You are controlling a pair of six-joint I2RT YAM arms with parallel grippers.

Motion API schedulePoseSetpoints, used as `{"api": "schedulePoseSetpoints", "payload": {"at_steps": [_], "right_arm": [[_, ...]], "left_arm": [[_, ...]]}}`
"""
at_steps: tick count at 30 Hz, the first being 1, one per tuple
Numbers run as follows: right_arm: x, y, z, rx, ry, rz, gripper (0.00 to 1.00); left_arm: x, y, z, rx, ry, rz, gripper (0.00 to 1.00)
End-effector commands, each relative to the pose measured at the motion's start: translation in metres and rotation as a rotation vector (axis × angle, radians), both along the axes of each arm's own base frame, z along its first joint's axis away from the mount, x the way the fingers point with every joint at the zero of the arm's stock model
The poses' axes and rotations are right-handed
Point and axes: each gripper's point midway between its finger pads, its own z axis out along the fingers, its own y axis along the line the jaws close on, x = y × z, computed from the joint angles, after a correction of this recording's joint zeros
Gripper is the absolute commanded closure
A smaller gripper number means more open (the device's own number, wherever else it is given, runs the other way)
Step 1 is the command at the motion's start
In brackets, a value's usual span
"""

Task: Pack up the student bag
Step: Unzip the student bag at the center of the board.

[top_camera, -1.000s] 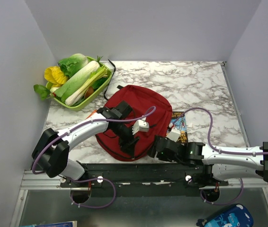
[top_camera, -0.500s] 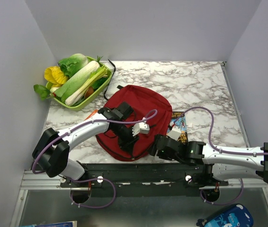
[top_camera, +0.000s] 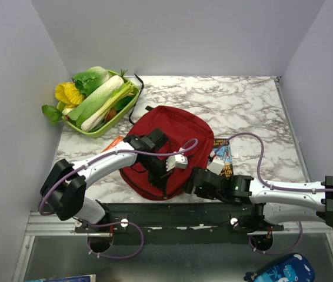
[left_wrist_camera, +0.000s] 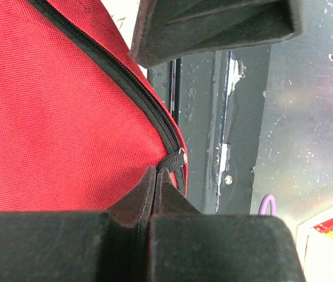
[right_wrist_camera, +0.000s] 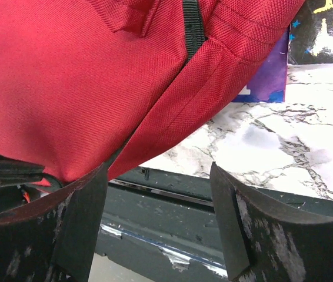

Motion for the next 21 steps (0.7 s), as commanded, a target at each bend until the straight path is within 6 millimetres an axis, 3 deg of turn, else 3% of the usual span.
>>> {"api": "schedulePoseSetpoints", "payload": {"at_steps": [1, 9, 16, 20, 21], "right_arm": [[0.01, 0.009, 0.004, 0.007, -0.015, -0.031, 0.21], [0.016, 0.021, -0.002, 0.0, 0.024, -0.052, 0.21], [0.017, 0.045, -0.004, 0.004, 0.052, -0.007, 0.25], [0.011, 0.05, -0.016, -0.008, 0.096, 0.004, 0.38], [0.013, 0.048, -0.015, -0.01, 0.087, -0.003, 0.51]], "left_arm": [[0.0, -0.004, 0.015, -0.036, -0.026, -0.023, 1.0], [0.001, -0.006, 0.031, -0.068, -0.05, -0.021, 1.0], [0.002, -0.008, 0.035, -0.075, -0.053, -0.016, 1.0], [0.003, -0.01, 0.039, -0.087, -0.069, -0.015, 1.0], [0.005, -0.011, 0.041, -0.091, -0.075, -0.012, 1.0]]}}
